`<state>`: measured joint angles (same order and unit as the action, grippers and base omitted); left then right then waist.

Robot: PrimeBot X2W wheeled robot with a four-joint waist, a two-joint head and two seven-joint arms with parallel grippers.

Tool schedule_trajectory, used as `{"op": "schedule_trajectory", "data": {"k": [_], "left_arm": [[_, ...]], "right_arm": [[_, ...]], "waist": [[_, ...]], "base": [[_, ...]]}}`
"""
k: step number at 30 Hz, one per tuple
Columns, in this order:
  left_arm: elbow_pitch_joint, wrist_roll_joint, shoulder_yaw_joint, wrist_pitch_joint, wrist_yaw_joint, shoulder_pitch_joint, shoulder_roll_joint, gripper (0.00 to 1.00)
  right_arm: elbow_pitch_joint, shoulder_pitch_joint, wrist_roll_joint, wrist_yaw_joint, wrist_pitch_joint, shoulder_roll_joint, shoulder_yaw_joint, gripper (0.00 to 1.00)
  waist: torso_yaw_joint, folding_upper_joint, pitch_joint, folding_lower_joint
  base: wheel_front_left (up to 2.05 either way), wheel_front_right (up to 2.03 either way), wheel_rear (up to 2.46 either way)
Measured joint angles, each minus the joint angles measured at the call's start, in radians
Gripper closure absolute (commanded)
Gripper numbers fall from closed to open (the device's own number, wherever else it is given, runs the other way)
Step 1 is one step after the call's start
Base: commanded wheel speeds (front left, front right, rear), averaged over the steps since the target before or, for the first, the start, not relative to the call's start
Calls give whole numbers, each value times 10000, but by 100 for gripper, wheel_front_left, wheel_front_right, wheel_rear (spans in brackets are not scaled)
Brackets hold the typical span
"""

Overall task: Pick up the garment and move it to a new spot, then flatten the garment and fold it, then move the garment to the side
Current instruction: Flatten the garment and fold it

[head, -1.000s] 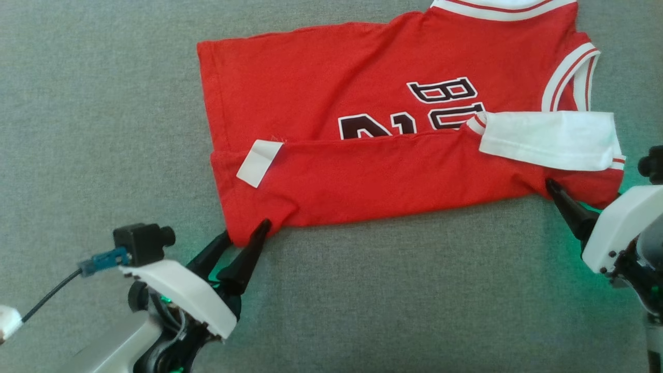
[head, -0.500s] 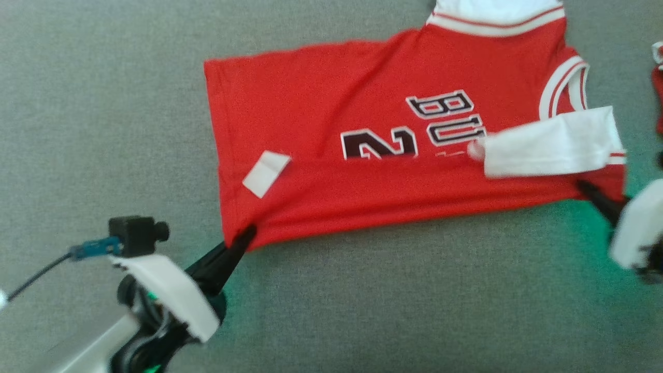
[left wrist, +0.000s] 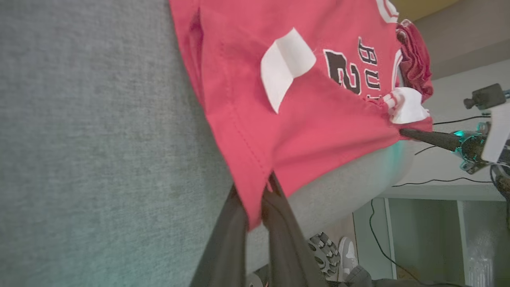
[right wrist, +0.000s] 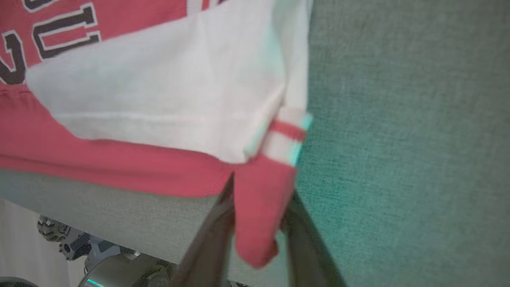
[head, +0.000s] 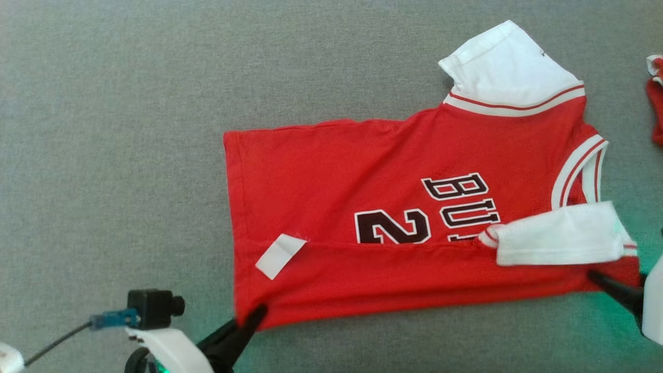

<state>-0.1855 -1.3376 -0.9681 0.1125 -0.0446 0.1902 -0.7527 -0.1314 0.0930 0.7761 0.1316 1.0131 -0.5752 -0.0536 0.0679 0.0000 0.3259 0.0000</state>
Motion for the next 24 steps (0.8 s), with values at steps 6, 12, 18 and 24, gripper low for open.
{"op": "schedule_trajectory", "data": {"k": [6, 12, 18, 24], "left_arm": [[428, 767, 46, -617, -640, 8, 113, 0], [-221, 892, 1360, -1271, -1170, 706, -654, 0], [1037, 1672, 1212, -765, -1210, 3175, 623, 0], [3187, 2424, 453, -318, -803, 4973, 2539, 0]], "right_arm": [[-727, -49, -255, 0, -685, -163, -531, 0], [-1804, -1927, 35, 0, -813, -798, -1198, 0], [-700, -5028, -1661, 0, -1060, -594, -495, 0], [1883, -7323, -3369, 0, -1599, -35, 775, 0]], "waist": [[59, 0, -152, -2], [190, 0, 345, -1], [606, 0, 1153, 3], [1482, 0, 1887, 4]], "base": [[0, 0, 0], [0, 0, 0], [0, 0, 0], [0, 0, 0]]}}
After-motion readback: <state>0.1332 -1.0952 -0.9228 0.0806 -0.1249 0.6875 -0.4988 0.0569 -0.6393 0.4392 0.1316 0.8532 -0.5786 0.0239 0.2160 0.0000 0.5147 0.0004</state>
